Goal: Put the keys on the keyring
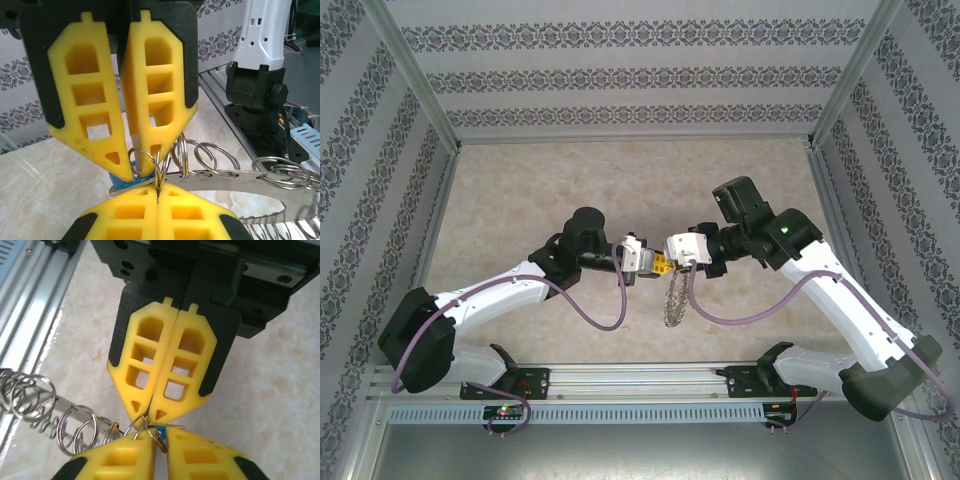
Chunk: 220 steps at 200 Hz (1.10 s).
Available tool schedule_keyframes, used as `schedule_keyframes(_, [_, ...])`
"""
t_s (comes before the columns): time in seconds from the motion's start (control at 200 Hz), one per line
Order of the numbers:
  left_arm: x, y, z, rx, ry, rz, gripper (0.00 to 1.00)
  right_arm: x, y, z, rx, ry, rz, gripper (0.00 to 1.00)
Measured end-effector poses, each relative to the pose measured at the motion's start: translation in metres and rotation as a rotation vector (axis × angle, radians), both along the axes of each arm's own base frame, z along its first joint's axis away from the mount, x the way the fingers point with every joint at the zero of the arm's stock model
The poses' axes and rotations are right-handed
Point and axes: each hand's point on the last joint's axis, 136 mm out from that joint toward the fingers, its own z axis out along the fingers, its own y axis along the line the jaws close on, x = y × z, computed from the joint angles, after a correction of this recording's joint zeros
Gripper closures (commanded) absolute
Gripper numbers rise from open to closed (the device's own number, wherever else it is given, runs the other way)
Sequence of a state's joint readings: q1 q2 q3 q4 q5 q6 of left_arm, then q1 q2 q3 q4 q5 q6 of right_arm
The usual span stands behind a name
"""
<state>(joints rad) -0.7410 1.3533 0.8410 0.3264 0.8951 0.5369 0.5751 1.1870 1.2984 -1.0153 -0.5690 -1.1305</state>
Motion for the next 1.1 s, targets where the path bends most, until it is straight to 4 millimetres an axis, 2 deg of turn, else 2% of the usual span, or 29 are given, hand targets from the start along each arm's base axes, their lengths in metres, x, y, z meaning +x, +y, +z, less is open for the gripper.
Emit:
schedule_keyframes(0.165, [-0.005,-0.002,-0.001,-0.010,0.008,-0.015,1.00,-0.005,-0.002,-0.001,-0.022,0.064,0.003,0.78])
schedule_keyframes(0.355, [-0.006,-0.003,-0.001,-0.029,0.019,-0.016,1.00,-0.002,-0.002,-0.001,-0.024,0.149,-0.045,0.67])
schedule_keyframes(0.51, [-0.005,-0.004,-0.002,-0.036,0.027,-0.011,1.00,0.003,-0.003,-0.003,-0.028,0.223,-0.095,0.65])
schedule_keyframes(0.969, [-0.001,-0.006,0.012,-0.087,-0.016,0.000,1.00,0.005,-0.006,0.010,0.007,0.344,-0.124,0.67])
schedule_keyframes(1.059, [-0.002,-0.006,0.011,-0.086,-0.015,-0.003,1.00,0.004,-0.007,0.010,0.007,0.365,-0.126,0.65])
schedule_keyframes(1.074, [-0.002,-0.006,0.011,-0.086,-0.014,-0.003,1.00,0.004,-0.007,0.009,0.006,0.368,-0.126,0.60])
schedule_keyframes(1.099, [-0.002,-0.006,0.011,-0.087,-0.014,-0.005,1.00,0.004,-0.007,0.010,0.007,0.371,-0.126,0.58])
